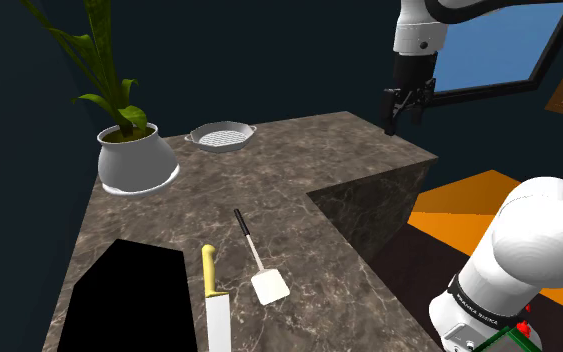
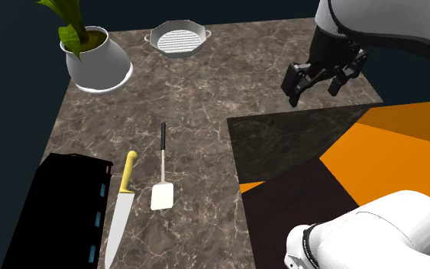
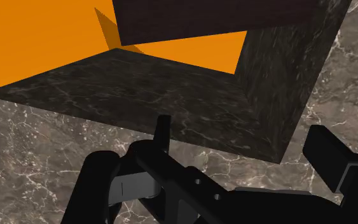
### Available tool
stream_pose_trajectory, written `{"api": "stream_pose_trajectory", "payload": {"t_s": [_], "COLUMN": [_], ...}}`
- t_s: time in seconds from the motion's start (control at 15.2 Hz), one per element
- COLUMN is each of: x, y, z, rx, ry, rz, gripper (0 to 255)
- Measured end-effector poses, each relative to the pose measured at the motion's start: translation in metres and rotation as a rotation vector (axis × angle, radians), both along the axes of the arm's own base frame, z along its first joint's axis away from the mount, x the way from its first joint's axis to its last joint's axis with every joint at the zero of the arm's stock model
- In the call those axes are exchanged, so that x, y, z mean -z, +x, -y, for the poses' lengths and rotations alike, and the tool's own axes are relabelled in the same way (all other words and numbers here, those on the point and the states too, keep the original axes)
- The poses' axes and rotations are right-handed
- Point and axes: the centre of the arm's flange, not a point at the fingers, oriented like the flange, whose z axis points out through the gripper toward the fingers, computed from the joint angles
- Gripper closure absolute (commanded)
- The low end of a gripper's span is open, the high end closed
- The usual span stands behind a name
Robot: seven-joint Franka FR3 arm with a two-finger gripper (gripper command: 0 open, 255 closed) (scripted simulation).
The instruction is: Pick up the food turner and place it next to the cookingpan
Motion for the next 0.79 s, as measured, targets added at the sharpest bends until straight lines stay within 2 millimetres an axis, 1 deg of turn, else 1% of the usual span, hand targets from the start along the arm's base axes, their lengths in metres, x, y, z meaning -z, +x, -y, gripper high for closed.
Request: {"api": "stream_pose_trajectory", "payload": {"t_s": [0.07, 0.26, 0.46, 0.53, 0.59, 0.66, 0.79], "x": [0.000, 0.011, 0.033, 0.036, 0.041, 0.049, 0.061], "y": [0.000, 0.005, 0.010, 0.012, 0.018, 0.018, 0.028], "z": [0.000, -0.023, -0.054, -0.064, -0.078, -0.086, -0.108], "rx": [0.000, 0.008, 0.021, 0.025, 0.029, 0.034, 0.043], "ry": [0.000, 0.003, 0.007, 0.008, 0.010, 0.011, 0.014], "rz": [0.000, 0.009, 0.022, 0.027, 0.031, 0.036, 0.044], "gripper": [0, 0, 0, 0, 0, 0, 0]}}
